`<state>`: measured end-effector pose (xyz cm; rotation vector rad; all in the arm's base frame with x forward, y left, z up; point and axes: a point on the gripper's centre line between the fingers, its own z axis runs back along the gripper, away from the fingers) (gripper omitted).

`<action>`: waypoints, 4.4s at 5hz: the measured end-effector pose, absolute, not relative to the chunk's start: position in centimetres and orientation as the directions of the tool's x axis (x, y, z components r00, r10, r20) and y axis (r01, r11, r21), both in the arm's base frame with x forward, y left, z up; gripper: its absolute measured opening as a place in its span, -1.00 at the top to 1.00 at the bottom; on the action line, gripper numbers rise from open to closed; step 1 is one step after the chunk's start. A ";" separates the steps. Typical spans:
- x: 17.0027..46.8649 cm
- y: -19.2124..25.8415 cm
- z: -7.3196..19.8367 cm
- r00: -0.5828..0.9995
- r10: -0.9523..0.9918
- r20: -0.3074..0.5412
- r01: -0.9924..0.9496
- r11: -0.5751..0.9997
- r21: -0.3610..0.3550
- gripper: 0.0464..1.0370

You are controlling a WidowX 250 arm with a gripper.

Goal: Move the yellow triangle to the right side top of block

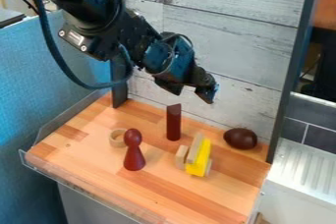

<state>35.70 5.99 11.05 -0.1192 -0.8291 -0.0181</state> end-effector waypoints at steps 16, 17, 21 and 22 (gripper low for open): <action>38.4 5.2 -1.5 0.911 0.046 0.409 -0.071 0.996 0.047 -0.05; 38.3 4.7 -1.6 0.917 0.048 0.396 -0.058 0.998 0.013 -0.05; 39.3 11.1 6.2 0.831 0.248 0.498 -0.262 0.964 -0.043 -0.05; 38.9 13.8 7.5 0.842 0.276 0.463 -0.300 0.954 -0.023 -0.05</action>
